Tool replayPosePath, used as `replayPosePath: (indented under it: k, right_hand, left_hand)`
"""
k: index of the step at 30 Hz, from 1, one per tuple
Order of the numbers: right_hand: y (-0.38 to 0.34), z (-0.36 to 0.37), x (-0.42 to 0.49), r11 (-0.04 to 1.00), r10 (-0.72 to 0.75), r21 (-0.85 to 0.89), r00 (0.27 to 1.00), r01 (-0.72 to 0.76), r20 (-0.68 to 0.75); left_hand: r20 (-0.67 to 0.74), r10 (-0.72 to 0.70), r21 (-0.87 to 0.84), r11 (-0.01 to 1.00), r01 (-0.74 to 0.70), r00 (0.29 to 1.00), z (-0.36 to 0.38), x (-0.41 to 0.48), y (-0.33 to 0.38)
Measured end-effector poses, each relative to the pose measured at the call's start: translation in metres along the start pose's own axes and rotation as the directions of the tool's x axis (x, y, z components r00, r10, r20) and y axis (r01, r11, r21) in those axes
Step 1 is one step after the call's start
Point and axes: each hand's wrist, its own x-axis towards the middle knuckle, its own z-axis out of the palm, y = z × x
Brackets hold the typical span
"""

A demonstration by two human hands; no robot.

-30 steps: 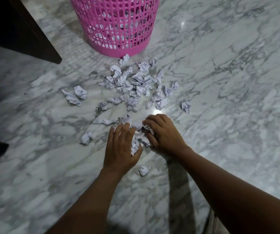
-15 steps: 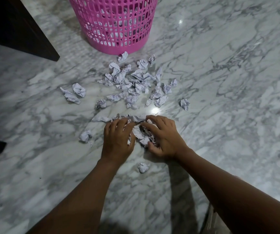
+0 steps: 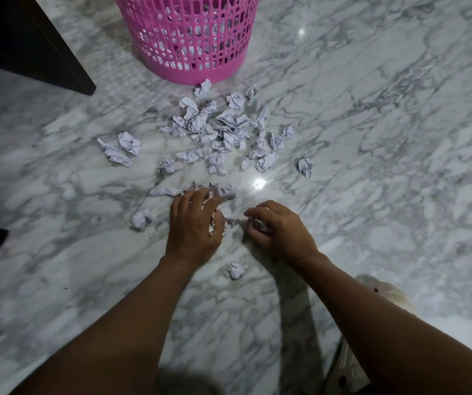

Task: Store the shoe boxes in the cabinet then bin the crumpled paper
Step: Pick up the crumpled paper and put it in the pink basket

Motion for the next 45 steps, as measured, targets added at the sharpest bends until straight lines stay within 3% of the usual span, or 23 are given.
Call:
replayPosePath:
  k: [8, 14, 17, 20, 23, 26, 30, 35, 40, 45]
  right_hand:
    - [-0.030, 0.008, -0.054, 0.976, -0.213, -0.020, 0.968, 0.218, 0.130]
    - [-0.031, 0.015, -0.052, 0.933, -0.303, -0.124, 0.924, 0.338, 0.234]
    - [-0.030, 0.020, -0.049, 0.926, -0.327, -0.120, 0.919, 0.358, 0.220]
    - [-0.023, 0.017, -0.044, 0.940, -0.309, -0.076, 0.927, 0.331, 0.212]
    - [-0.009, 0.003, -0.039, 0.981, -0.180, -0.043, 0.968, 0.190, 0.176]
    - [0.007, -0.014, -0.035, 1.000, 0.020, -0.019, 0.999, -0.019, 0.035]
    - [0.015, -0.021, -0.021, 0.983, 0.186, 0.020, 0.975, -0.185, -0.118]
    - [0.002, -0.016, 0.009, 0.977, 0.199, 0.109, 0.970, -0.185, -0.137]
    - [-0.012, -0.008, 0.051, 0.987, 0.132, 0.109, 0.978, -0.115, -0.162]
    - [-0.005, 0.023, 0.058, 0.993, 0.066, -0.096, 0.997, -0.069, -0.042]
  left_hand:
    - [-0.025, 0.034, 0.003, 0.999, -0.034, 0.999, -0.006, 0.001, -0.001]
    - [0.015, 0.050, 0.057, 0.997, -0.051, 0.999, -0.008, -0.002, 0.001]
    - [0.051, 0.033, 0.087, 0.995, -0.037, 0.998, -0.009, -0.001, 0.004]
    - [0.073, 0.024, 0.108, 0.994, -0.032, 0.997, -0.006, -0.001, 0.007]
    - [0.043, 0.037, 0.135, 0.990, -0.043, 0.998, -0.002, -0.001, 0.008]
    - [-0.054, 0.088, 0.117, 0.990, -0.081, 0.995, 0.005, -0.003, 0.012]
    - [-0.130, 0.164, 0.119, 0.982, -0.149, 0.978, 0.011, -0.003, 0.018]
    - [-0.128, 0.233, 0.097, 0.970, -0.222, 0.964, 0.007, 0.006, 0.015]
    - [-0.129, 0.211, 0.046, 0.977, -0.207, 0.969, -0.003, 0.013, 0.011]
    - [-0.237, 0.115, -0.021, 0.992, -0.124, 0.965, -0.019, 0.008, 0.000]
